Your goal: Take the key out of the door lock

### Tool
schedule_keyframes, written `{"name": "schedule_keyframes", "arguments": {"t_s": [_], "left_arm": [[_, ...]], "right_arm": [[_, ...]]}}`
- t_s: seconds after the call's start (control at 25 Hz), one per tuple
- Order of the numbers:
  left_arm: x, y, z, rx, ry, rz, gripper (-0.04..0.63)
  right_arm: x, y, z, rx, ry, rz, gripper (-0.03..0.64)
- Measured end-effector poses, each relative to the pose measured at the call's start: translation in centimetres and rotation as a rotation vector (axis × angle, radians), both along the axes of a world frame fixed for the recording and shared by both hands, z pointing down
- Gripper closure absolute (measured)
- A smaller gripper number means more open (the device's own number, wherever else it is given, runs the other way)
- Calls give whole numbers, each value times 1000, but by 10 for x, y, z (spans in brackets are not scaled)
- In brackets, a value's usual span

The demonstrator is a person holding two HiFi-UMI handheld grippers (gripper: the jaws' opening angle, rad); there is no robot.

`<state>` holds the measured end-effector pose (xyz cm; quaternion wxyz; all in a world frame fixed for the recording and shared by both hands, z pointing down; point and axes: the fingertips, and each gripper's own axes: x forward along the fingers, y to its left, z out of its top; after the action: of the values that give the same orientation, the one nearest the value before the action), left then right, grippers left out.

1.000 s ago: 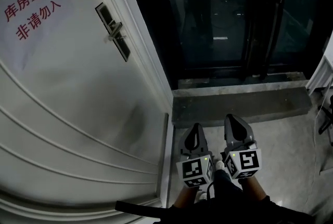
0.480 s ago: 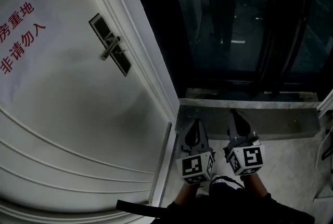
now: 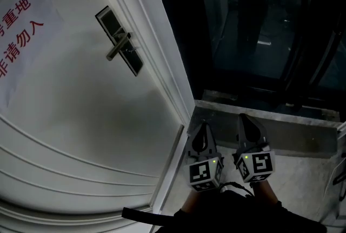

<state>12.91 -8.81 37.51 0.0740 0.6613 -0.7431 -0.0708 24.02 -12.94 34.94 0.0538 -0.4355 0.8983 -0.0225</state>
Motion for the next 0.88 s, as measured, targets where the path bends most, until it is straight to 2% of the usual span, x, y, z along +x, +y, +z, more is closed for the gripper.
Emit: {"name": "schedule_keyframes", "arguments": {"t_s": [0.16,0.4,0.48,0.6,0.72,0.88], "left_arm": [[-24,-8,8,-7,-6,-46,595],[-72,-41,3,39,15,-107,595],[-87,-58,-2,69,10,-104,595],[-113,-81,-13,51,7,-128,595],[-145,-104,-22,81,-14,-140,595],[-194,-125,-25,102,-6,-201,595]], "right_arm": [[-22,-13,3,-6,-24,-46,615],[-70,-42,-7,36,-57,-134,615],[-91,-59,-7,41,-36,-153,615],[-124,-85,-16,71,-28,-181,615],[-164,-107,-28,108,-32,-240,615],[-218,-131,-34,125,-23,-315,615]]}}
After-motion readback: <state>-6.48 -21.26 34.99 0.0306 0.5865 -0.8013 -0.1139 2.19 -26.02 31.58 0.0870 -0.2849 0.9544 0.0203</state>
